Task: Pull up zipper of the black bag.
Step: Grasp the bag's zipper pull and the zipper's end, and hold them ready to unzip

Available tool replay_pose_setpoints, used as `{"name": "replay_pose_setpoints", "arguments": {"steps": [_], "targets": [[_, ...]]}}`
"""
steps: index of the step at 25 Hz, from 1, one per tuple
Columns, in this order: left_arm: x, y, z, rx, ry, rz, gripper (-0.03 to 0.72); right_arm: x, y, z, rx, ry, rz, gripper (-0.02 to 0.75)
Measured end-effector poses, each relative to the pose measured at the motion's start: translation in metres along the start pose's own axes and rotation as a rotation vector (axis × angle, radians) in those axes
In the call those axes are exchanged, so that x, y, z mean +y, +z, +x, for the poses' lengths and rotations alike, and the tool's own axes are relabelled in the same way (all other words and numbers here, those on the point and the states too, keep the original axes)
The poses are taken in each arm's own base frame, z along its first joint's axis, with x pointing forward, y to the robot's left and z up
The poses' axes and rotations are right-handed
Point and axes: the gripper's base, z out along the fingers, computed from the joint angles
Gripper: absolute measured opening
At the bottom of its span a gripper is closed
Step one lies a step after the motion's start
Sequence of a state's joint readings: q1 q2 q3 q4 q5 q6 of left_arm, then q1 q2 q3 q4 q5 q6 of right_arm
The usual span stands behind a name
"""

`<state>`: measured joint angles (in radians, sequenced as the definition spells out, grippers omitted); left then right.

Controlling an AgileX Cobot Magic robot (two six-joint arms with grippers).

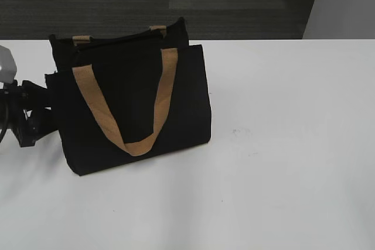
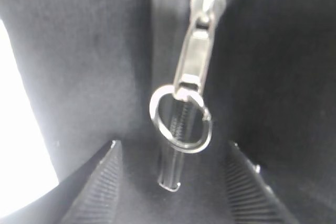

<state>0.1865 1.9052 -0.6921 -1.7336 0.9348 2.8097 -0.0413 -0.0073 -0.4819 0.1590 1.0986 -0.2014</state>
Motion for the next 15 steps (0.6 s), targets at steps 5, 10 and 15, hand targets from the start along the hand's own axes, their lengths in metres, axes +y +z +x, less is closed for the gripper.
{"name": "replay_pose_setpoints", "arguments": {"steps": [5,10,15], "targets": [[0.0021,0.0016,-0.002,-0.03,0.001,0.008,0.467,0.0,0.0,0.0,0.0,0.0,0.0,0.527],[0.0005,0.0055,0.0016,-0.057,-0.021,0.032,0.466,0.0,0.0,0.0,0.0,0.0,0.0,0.527],[-0.0002,0.007,0.004,-0.058,-0.031,0.037,0.414,0.0,0.0,0.0,0.0,0.0,0.0,0.527]]}}
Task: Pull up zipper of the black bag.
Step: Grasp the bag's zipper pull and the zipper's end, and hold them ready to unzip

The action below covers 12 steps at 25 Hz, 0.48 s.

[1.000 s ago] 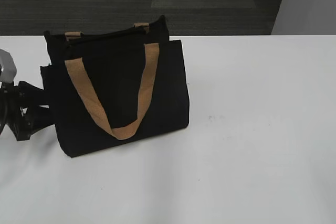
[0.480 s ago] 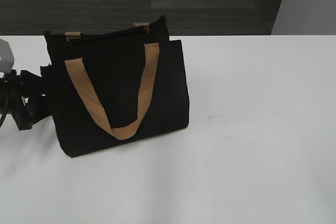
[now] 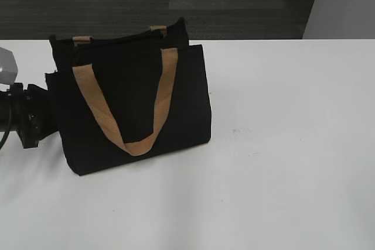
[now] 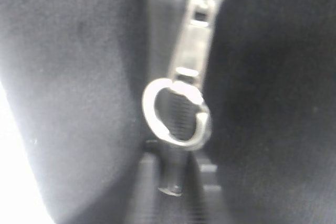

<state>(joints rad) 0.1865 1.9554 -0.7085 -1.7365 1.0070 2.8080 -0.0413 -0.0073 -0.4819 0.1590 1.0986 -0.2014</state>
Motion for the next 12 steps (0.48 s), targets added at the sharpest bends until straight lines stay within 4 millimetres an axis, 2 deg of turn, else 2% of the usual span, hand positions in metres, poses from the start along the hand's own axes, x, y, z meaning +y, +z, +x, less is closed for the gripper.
{"name": "replay_pose_setpoints", "arguments": {"steps": [4,7,9,12], "targets": [[-0.0001,0.0,-0.0002,-0.002,0.0,0.001,0.265,0.0,0.0,0.0,0.0,0.0,0.0,0.527],[-0.0001,0.0,-0.0002,-0.002,0.0,0.001,0.087,0.0,0.0,0.0,0.0,0.0,0.0,0.527],[-0.0001,0.0,-0.0003,-0.003,0.0,0.001,0.043,0.0,0.0,0.0,0.0,0.0,0.0,0.527],[0.0001,-0.0005,-0.0014,-0.004,0.004,-0.001,0.032,0.0002,0.0,0.0,-0.001,0.001,-0.002,0.527]]}}
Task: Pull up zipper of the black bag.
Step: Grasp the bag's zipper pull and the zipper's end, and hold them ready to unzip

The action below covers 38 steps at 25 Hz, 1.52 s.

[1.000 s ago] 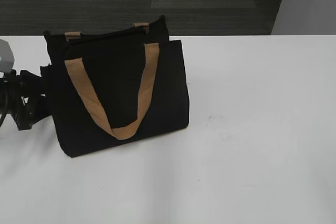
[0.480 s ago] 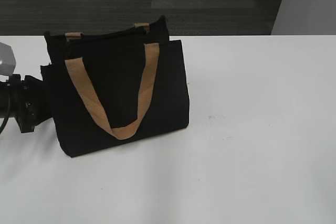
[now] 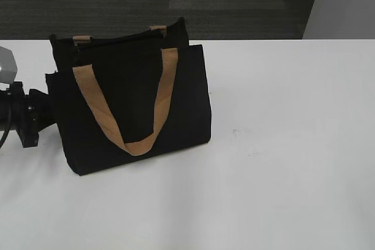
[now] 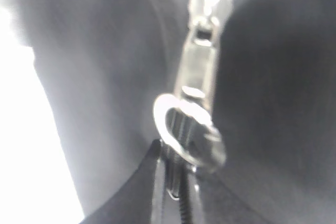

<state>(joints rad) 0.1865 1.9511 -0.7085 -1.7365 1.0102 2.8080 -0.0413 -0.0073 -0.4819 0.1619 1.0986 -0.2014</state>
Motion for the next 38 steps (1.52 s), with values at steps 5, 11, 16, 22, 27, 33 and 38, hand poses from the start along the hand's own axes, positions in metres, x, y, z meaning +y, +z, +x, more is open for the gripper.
{"name": "replay_pose_setpoints", "arguments": {"steps": [5,11,16,22,27,33,38], "targets": [[0.003,-0.011,-0.021,-0.016,0.044,-0.04,0.029,0.004,0.0,-0.001,-0.008,0.022,-0.042,0.527],[0.006,-0.03,-0.052,-0.009,0.07,-0.128,0.029,0.006,0.0,-0.002,-0.017,0.036,-0.069,0.527],[0.0,-0.048,-0.082,-0.03,0.133,-0.157,0.029,0.006,0.0,-0.002,-0.017,0.037,-0.07,0.527],[-0.009,-0.074,-0.119,-0.052,0.237,-0.257,0.029,0.006,0.0,-0.002,-0.018,0.021,-0.069,0.527],[-0.023,-0.096,-0.148,-0.093,0.332,-0.326,0.029,0.005,0.006,-0.02,0.041,-0.046,-0.104,0.527],[-0.031,-0.106,-0.159,-0.103,0.328,-0.351,0.029,0.008,0.017,-0.07,0.079,-0.086,-0.242,0.519],[-0.031,-0.106,-0.159,-0.109,0.273,-0.35,0.029,0.009,0.037,-0.107,0.106,-0.163,-0.356,0.455]]}}
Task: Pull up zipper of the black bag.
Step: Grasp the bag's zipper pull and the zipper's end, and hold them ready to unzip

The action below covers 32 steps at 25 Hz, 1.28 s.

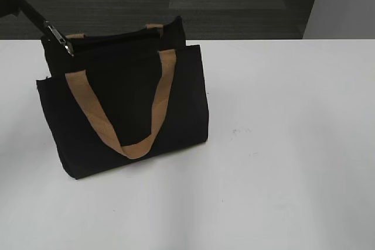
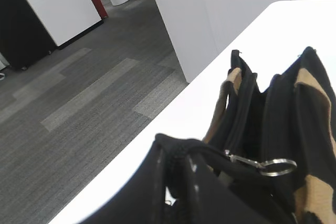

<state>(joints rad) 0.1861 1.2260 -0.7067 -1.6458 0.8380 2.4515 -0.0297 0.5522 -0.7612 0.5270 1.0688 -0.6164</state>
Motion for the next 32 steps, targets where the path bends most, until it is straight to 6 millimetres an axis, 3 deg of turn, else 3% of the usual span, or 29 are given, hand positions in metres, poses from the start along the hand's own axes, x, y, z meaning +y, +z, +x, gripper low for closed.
{"name": "replay_pose_setpoints", "arguments": {"steps": [11,15,19,23,32], "targets": [[0.0,0.0,0.0,0.001,-0.002,0.0,0.029,-0.034,0.049,-0.073,-0.012,-0.144,-0.208,0.431],[0.0,0.0,0.0,0.002,-0.002,0.001,0.029,-0.036,0.06,-0.103,-0.039,-0.211,-0.248,0.431],[-0.001,0.0,0.0,0.004,0.0,0.003,0.029,-0.018,0.083,-0.127,-0.062,-0.314,-0.3,0.428],[-0.001,0.0,0.001,0.01,0.007,0.009,0.029,0.012,0.117,-0.138,-0.044,-0.408,-0.317,0.426],[-0.001,0.0,0.001,0.019,-0.027,0.005,0.029,0.095,0.187,-0.133,-0.067,-0.52,-0.343,0.424]]}}
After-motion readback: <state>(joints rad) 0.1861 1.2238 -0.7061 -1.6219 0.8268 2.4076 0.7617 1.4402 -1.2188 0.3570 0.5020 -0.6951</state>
